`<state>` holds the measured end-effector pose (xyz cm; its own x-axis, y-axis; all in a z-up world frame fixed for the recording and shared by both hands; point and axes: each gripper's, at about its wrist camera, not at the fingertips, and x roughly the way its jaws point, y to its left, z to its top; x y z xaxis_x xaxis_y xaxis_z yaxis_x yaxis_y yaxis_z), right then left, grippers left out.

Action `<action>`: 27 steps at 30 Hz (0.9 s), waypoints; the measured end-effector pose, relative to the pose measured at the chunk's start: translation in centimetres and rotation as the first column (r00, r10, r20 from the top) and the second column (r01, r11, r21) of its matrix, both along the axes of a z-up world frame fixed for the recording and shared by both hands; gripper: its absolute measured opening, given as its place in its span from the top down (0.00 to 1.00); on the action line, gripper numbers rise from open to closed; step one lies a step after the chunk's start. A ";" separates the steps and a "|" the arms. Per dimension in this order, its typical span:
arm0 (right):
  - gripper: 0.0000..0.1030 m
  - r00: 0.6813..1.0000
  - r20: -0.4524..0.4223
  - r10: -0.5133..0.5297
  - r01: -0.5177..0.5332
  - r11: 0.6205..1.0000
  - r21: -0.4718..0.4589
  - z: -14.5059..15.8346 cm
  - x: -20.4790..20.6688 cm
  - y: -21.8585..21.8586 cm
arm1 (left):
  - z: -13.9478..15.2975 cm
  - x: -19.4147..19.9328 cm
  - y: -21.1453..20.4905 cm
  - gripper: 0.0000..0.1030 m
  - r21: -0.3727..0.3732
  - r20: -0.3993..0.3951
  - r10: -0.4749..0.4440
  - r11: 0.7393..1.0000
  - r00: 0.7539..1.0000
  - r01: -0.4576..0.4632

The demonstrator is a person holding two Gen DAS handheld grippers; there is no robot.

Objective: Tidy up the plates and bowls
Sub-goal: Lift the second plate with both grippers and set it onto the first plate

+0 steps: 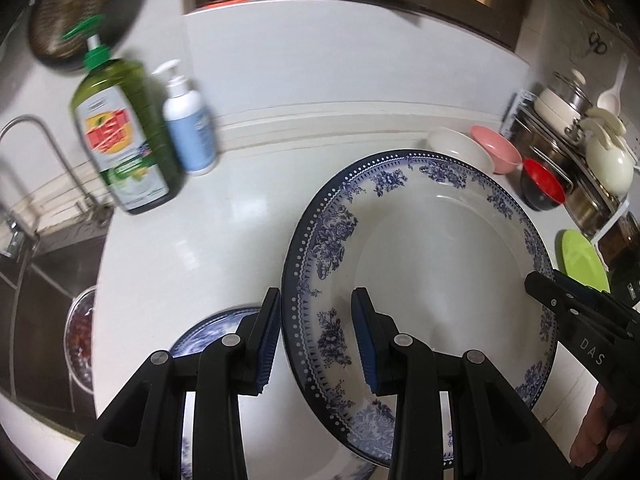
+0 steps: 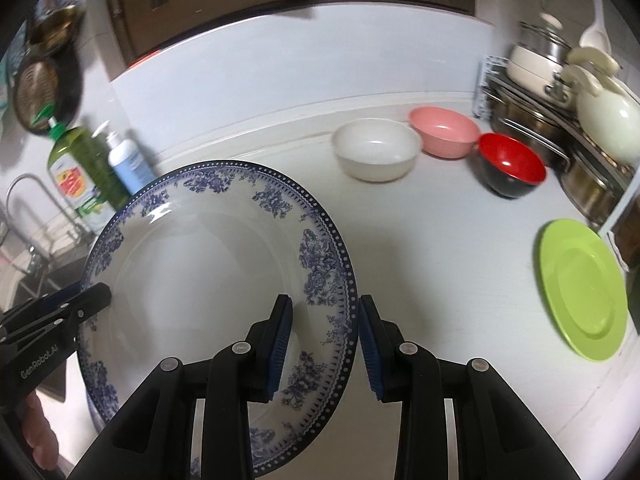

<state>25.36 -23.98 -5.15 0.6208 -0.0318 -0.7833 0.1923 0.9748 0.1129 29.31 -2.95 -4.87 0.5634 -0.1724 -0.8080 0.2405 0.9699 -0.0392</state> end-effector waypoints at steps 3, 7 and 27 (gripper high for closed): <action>0.66 0.999 0.000 0.034 -0.034 0.999 0.001 0.0 0.0 1.9 | 0.1 -0.5 2.0 0.66 0.001 0.004 0.033 0.999 0.999 -0.033; 0.66 0.997 0.000 0.075 -0.075 0.997 -0.001 -0.1 0.0 4.2 | 0.1 -1.1 4.3 0.66 0.001 0.002 0.072 0.997 0.997 -0.072; 0.66 0.975 -0.087 0.205 -0.205 0.979 0.010 -2.8 0.4 11.8 | -3.1 -3.6 12.0 0.66 0.029 -0.077 0.194 0.981 0.978 -0.192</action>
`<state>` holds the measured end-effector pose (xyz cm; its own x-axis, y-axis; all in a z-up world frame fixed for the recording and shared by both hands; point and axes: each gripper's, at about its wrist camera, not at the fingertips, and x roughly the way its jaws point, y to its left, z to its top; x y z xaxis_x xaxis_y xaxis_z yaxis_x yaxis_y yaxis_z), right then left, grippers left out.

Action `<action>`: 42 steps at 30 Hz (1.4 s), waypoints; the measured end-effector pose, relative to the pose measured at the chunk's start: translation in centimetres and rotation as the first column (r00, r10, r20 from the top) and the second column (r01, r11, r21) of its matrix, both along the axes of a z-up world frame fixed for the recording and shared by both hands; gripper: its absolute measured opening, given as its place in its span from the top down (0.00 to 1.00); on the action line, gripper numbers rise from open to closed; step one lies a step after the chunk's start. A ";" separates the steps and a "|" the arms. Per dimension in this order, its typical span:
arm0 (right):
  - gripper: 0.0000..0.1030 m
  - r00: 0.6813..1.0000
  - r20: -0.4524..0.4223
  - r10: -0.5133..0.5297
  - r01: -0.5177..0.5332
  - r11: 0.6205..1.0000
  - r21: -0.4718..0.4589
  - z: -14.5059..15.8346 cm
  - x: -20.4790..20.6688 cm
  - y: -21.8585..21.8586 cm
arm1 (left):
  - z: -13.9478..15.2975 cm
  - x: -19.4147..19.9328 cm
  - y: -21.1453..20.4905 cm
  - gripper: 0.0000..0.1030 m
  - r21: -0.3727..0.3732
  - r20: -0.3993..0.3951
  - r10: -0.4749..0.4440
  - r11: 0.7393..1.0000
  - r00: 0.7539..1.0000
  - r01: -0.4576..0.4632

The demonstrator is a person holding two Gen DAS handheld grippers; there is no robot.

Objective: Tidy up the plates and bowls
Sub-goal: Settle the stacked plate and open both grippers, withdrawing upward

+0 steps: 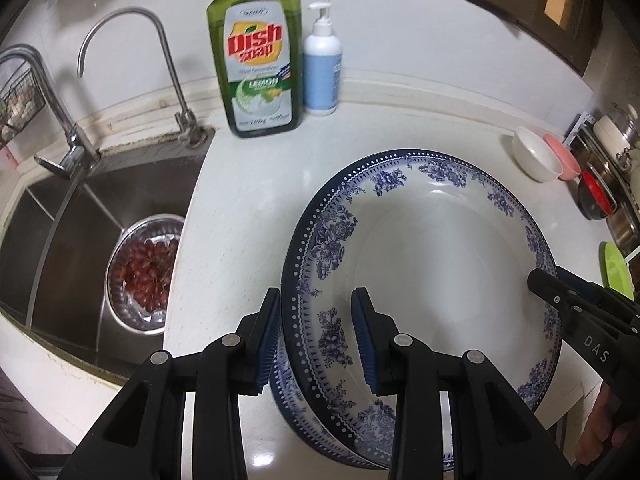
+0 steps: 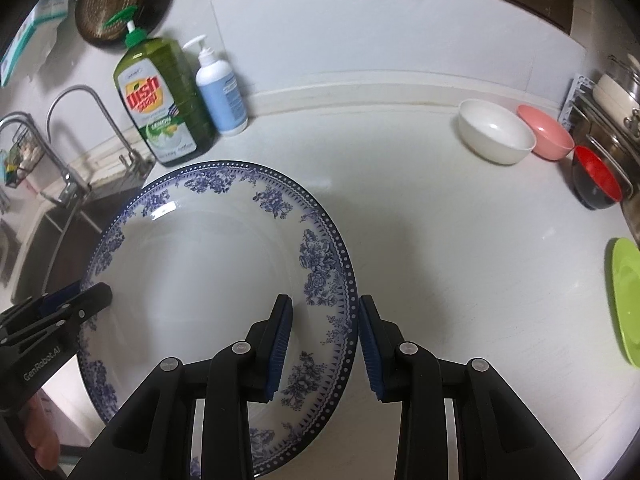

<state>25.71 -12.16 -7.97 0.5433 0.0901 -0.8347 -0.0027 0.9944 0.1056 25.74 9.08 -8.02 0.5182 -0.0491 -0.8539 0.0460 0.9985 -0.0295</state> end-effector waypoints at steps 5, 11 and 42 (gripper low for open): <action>0.66 0.999 -0.034 0.009 -0.010 1.000 -0.010 -1.2 0.2 1.0 | -1.4 -0.1 0.8 0.66 -0.001 -0.037 0.003 1.000 0.999 -0.003; 0.66 0.996 -0.085 0.018 -0.020 1.000 -0.022 -2.9 -0.1 1.7 | -3.3 -0.1 1.5 0.65 -0.006 -0.091 0.007 1.000 0.996 -0.008; 0.65 0.988 -0.152 0.024 -0.038 0.996 -0.086 -5.7 -0.6 3.4 | -7.4 0.5 2.4 0.65 -0.016 -0.195 -0.010 1.000 0.981 0.007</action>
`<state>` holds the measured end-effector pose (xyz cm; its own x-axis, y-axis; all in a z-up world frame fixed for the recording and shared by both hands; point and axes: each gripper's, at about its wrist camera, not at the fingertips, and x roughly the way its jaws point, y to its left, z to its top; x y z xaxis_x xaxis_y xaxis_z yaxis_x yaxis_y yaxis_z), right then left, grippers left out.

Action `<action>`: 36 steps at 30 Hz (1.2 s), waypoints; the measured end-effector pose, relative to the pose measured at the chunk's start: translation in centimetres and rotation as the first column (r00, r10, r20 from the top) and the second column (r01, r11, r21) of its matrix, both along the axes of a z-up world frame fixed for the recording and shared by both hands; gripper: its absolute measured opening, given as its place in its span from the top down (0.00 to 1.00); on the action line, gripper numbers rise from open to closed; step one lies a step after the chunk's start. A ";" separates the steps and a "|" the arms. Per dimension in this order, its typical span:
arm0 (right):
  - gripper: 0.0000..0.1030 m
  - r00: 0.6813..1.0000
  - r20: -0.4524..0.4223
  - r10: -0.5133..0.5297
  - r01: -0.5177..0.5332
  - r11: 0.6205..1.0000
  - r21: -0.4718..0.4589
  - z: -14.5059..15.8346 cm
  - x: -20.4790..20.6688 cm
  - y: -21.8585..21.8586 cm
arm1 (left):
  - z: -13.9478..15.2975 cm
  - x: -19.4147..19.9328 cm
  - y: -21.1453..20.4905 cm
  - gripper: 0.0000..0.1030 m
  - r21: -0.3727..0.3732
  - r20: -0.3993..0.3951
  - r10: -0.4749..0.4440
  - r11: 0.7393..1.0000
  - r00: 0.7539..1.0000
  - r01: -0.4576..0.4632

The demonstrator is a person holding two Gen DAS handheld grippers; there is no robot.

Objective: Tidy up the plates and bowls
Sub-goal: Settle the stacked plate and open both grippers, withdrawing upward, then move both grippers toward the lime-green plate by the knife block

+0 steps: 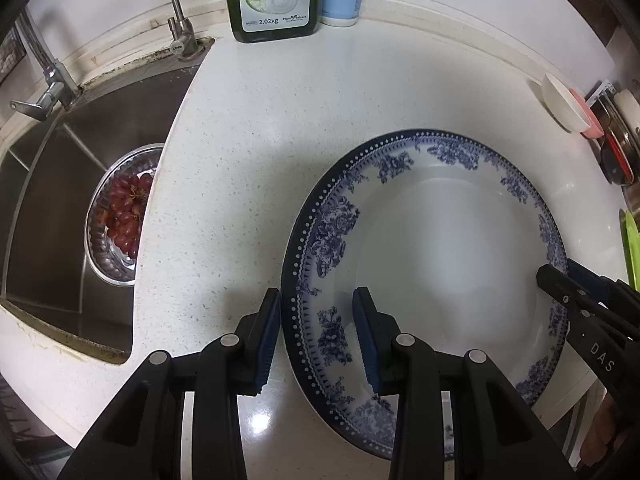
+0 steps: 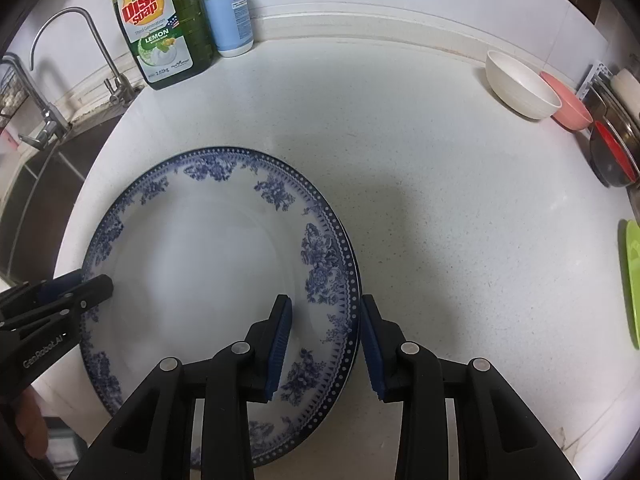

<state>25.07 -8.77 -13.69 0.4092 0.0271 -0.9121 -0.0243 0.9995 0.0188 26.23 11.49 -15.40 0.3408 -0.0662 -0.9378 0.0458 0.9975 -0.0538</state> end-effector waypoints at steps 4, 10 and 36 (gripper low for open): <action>0.60 1.000 -0.004 -0.008 0.008 1.000 0.026 0.0 0.1 -0.2 | 0.3 -0.1 0.0 0.64 0.004 0.015 -0.011 1.000 1.000 0.011; 0.47 0.999 0.027 -0.027 0.026 0.998 0.062 0.7 -0.2 -0.6 | 1.8 -0.2 -0.3 0.47 0.012 0.069 -0.034 0.999 0.997 0.033; 0.22 0.914 0.255 -0.315 0.301 0.949 0.093 7.6 -4.7 -9.7 | 11.3 0.8 -10.9 0.05 0.067 0.357 -0.352 0.934 0.865 0.352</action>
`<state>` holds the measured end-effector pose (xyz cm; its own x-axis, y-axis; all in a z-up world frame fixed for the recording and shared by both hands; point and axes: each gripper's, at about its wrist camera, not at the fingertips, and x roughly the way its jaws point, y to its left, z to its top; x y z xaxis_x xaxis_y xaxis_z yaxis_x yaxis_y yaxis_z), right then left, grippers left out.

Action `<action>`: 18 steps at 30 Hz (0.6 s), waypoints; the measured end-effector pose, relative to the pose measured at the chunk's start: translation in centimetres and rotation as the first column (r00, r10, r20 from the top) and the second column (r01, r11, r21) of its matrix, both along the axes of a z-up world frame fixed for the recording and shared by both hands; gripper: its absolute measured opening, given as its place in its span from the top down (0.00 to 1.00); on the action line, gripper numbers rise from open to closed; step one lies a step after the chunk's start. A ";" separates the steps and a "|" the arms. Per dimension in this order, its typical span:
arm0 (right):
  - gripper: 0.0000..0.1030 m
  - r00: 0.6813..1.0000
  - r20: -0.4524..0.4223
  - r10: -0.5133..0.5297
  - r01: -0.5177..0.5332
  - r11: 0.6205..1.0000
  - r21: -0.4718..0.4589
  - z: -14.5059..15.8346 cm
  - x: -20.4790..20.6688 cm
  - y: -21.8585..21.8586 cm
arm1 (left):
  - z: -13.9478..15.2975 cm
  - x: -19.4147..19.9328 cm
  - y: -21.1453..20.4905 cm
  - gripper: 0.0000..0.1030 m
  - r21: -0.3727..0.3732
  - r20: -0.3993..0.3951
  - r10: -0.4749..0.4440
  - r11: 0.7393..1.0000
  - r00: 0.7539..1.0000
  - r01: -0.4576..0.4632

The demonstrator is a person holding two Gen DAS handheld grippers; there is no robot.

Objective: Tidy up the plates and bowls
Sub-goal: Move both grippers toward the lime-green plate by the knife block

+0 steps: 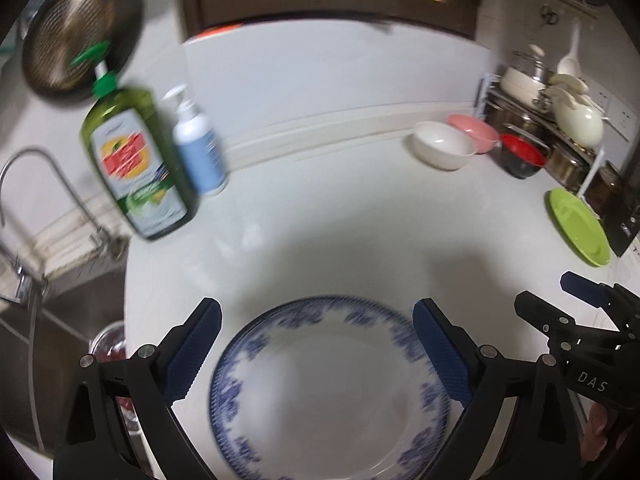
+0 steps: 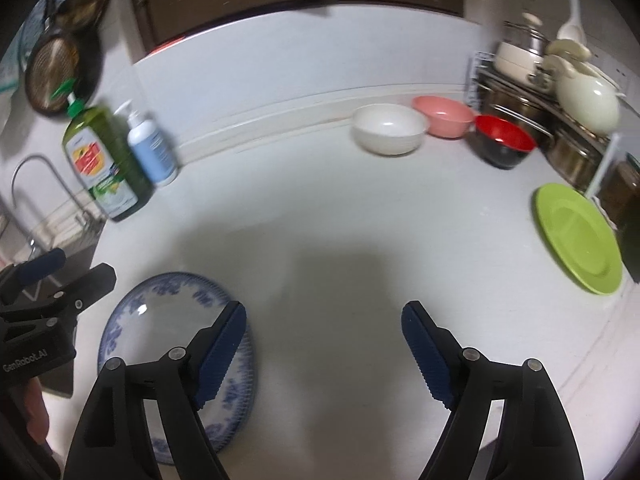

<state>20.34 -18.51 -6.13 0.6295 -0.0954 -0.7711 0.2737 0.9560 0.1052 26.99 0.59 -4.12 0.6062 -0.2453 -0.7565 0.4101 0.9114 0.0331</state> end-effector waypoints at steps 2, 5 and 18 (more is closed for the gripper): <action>0.22 1.000 0.012 -0.021 0.021 1.000 0.000 0.4 -0.3 -1.6 | 0.5 0.0 -1.7 0.04 -0.007 0.008 -0.019 1.000 1.000 0.019; 0.22 0.998 0.029 -0.048 0.049 0.999 -0.005 1.1 -0.8 -3.7 | 1.0 0.1 -4.1 0.04 -0.022 0.005 -0.048 0.999 0.999 0.048; 0.22 0.977 0.090 -0.195 0.199 0.979 -0.034 2.4 -3.9 -14.6 | 2.4 -0.3 -16.8 0.04 -0.035 0.026 -0.183 0.982 0.983 0.183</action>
<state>16.40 -33.15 -3.68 0.6585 -0.2557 -0.7078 0.4490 0.8883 0.0968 26.68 -16.18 -1.74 0.5655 -0.3811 -0.7314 0.5696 0.8218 0.0122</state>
